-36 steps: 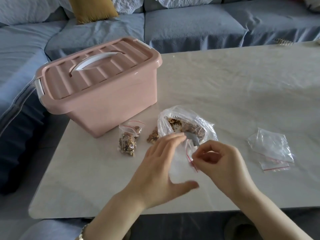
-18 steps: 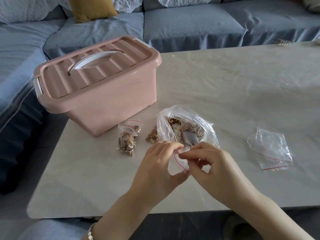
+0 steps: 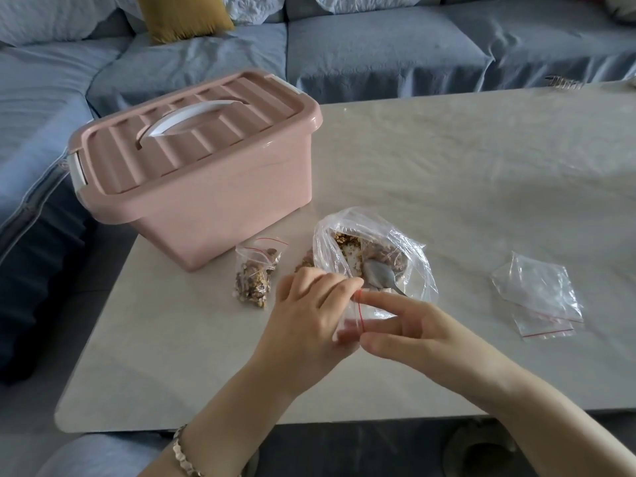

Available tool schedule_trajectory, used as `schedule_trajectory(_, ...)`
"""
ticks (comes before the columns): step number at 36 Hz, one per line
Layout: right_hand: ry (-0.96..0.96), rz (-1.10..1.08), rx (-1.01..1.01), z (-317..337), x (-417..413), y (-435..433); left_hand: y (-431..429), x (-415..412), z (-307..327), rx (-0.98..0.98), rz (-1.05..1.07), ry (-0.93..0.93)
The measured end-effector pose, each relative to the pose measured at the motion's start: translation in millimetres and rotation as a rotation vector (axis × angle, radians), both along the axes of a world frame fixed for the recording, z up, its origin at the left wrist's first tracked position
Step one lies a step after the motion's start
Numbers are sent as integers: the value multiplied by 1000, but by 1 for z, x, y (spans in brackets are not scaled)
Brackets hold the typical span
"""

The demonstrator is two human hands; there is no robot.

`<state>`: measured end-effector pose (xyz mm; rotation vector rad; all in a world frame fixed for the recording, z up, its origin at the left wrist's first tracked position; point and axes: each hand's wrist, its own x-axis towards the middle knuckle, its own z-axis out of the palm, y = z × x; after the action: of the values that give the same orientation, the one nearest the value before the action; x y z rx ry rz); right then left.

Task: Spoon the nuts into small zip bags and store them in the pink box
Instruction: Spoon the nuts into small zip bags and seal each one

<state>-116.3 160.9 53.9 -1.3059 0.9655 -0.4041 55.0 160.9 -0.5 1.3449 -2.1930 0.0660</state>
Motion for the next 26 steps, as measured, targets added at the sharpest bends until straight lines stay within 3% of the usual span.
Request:
schedule_trajectory(8,-196,79,35,-3,3,5,2,-11,-8,-42,-27,-24)
schedule_trajectory(13,-139,-56,-60,-6,1,6,1,-12,-11,-54,49,92)
schedule_trajectory(15,17,-194,-220,-9,-8,3,-1,-8,-11,-17,108,154)
schedule_trajectory(17,325,-301,-474,-19,-22,-1,-2,0,-12,65,167,212)
schedule_trajectory(19,630,-318,-601,-33,-37,-7,-3,8,-13,173,220,282)
schedule_trajectory(22,977,-220,-517,-64,-53,-14,-3,14,-15,356,327,406)
schedule_trajectory(26,1105,-120,-477,-92,-56,-14,-9,15,-19,502,445,506)
